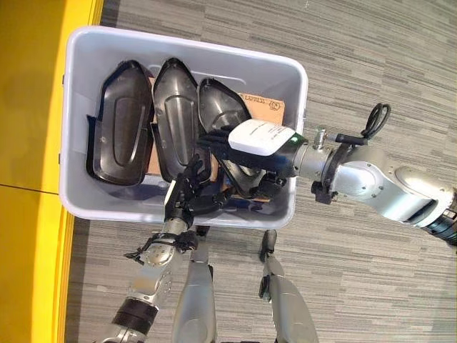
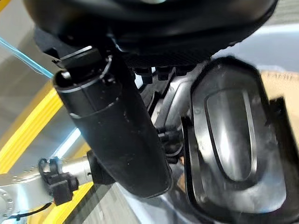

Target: Move parts from the plastic box to the shelf.

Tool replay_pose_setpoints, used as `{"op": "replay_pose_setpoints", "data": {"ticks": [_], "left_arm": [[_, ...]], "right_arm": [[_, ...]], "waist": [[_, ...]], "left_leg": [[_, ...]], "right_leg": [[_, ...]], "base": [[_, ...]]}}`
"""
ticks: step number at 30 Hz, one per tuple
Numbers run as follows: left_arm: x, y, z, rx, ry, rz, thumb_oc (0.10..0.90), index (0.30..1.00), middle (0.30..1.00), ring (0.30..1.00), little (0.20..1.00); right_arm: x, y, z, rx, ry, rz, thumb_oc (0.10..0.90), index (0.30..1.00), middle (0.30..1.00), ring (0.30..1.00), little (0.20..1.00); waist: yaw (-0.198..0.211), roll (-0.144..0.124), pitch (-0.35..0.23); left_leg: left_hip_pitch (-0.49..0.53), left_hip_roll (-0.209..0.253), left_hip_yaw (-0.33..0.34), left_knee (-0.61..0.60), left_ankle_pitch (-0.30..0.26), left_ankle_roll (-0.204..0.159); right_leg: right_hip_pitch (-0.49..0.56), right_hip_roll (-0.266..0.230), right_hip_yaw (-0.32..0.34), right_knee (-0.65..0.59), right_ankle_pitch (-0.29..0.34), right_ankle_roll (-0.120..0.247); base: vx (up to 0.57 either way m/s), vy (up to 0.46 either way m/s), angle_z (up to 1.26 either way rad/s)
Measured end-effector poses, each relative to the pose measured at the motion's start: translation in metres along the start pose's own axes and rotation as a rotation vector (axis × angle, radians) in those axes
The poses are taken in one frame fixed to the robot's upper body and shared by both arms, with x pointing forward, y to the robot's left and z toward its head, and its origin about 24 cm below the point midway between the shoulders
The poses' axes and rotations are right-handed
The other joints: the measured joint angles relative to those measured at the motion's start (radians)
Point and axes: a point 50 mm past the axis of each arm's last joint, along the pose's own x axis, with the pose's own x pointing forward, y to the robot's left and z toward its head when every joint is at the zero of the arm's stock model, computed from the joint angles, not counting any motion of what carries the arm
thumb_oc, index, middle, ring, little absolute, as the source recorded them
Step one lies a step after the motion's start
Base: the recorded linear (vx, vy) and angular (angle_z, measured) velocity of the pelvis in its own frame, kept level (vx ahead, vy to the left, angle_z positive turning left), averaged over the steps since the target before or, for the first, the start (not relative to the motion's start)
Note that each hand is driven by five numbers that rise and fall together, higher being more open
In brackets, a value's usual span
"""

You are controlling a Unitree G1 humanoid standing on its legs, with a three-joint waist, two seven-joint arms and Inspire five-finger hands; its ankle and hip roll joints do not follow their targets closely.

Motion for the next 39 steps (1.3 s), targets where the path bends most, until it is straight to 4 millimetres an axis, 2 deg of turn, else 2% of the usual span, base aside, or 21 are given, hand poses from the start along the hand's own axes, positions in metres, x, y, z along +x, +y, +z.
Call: {"op": "replay_pose_setpoints", "data": {"ticks": [9, 16, 23, 26, 30, 39], "left_arm": [[0.000, -0.003, 0.007, -0.007, -0.039, -0.012, 0.900, 1.000, 1.000, 1.000, 1.000], [-0.001, -0.004, 0.011, -0.009, -0.064, -0.015, 0.900, 1.000, 1.000, 1.000, 1.000], [-0.001, -0.006, 0.015, -0.012, -0.083, -0.025, 0.900, 1.000, 1.000, 1.000, 1.000], [-0.001, -0.010, 0.022, -0.018, -0.116, -0.041, 0.900, 1.000, 1.000, 1.000, 1.000], [0.000, -0.011, 0.025, -0.019, -0.125, -0.043, 0.900, 1.000, 1.000, 1.000, 1.000], [0.005, -0.013, 0.035, -0.025, -0.174, -0.041, 0.900, 1.000, 1.000, 1.000, 1.000]], "right_arm": [[-0.013, 0.028, -0.024, 0.109, 0.128, 0.005, 0.900, 1.000, 1.000, 1.000, 1.000], [-0.031, 0.018, -0.036, 0.098, 0.194, -0.058, 0.900, 1.000, 1.000, 1.000, 1.000], [-0.031, 0.019, -0.036, 0.080, 0.198, -0.058, 0.900, 1.000, 1.000, 1.000, 1.000], [-0.031, 0.018, -0.037, 0.061, 0.205, -0.066, 0.900, 1.000, 1.000, 1.000, 1.000], [-0.027, 0.020, -0.034, 0.047, 0.192, -0.069, 0.900, 1.000, 1.000, 1.000, 1.000], [-0.025, 0.033, -0.033, 0.096, 0.190, -0.067, 0.900, 1.000, 1.000, 1.000, 1.000]], "waist": [[-0.004, 0.001, 0.001], [-0.010, 0.001, 0.001], [-0.009, 0.001, 0.001], [-0.011, 0.002, 0.001], [-0.019, 0.003, 0.002], [-0.029, 0.004, 0.002]], "left_leg": [[-0.035, 0.000, -0.003, 0.000, 0.004, 0.000], [-0.057, 0.000, 0.001, 0.000, 0.006, 0.002], [-0.079, 0.000, -0.001, 0.001, 0.009, 0.002], [-0.129, -0.005, -0.004, 0.040, 0.009, 0.002], [-0.146, -0.007, -0.008, 0.060, 0.009, 0.002], [-0.194, -0.012, -0.013, 0.086, 0.007, 0.003]], "right_leg": [[-0.036, 0.000, -0.003, 0.007, -0.002, 0.000], [-0.066, 0.000, 0.004, 0.019, -0.003, 0.001], [-0.091, 0.000, 0.003, 0.028, -0.007, 0.003], [-0.124, -0.003, -0.002, 0.039, -0.006, 0.003], [-0.137, -0.003, -0.005, 0.058, -0.009, 0.002], [-0.205, -0.009, 0.003, 0.126, -0.027, 0.005]], "base": [[0.00, 0.002, 0.01], [0.00, -0.003, -0.01], [0.00, 0.000, 0.00], [0.00, -0.007, 0.07], [0.00, -0.001, 0.01], [0.00, 0.000, 0.00]]}}
